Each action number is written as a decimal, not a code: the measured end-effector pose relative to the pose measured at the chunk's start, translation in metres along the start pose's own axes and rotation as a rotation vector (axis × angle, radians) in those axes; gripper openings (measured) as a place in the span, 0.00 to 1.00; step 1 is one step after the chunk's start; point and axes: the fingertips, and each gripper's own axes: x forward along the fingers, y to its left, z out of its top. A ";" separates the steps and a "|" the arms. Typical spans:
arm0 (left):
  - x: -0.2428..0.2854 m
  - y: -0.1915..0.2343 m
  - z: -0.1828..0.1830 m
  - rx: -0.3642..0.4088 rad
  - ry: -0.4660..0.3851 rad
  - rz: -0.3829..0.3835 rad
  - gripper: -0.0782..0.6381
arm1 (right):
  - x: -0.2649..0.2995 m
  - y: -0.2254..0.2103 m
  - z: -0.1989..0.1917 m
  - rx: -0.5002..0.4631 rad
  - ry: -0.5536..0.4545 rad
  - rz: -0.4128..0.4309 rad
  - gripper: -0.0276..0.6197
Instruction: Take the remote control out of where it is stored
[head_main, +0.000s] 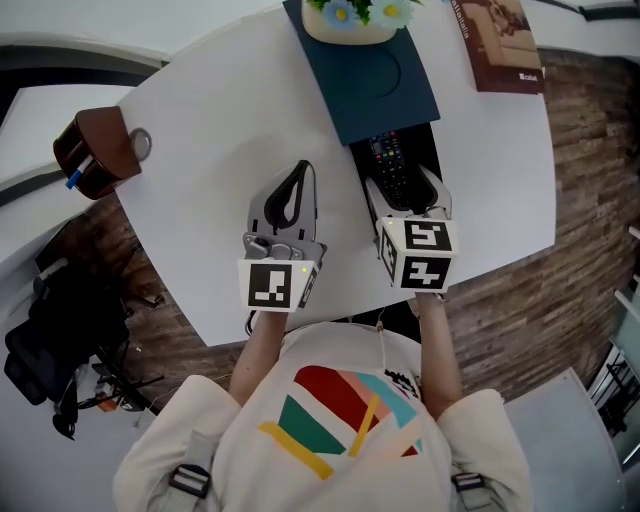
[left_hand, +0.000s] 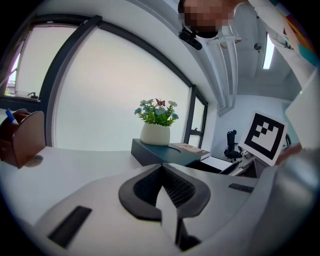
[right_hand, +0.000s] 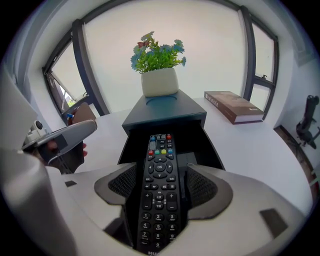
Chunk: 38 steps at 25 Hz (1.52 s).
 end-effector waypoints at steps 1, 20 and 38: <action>0.002 0.002 -0.002 -0.005 0.002 0.004 0.12 | 0.002 0.000 -0.001 0.000 0.012 -0.006 0.53; 0.006 -0.003 0.003 -0.047 -0.025 -0.009 0.12 | 0.011 -0.007 -0.004 -0.038 0.087 -0.049 0.43; -0.061 -0.001 0.071 -0.014 -0.192 0.049 0.12 | -0.052 0.008 0.008 -0.036 0.099 -0.027 0.43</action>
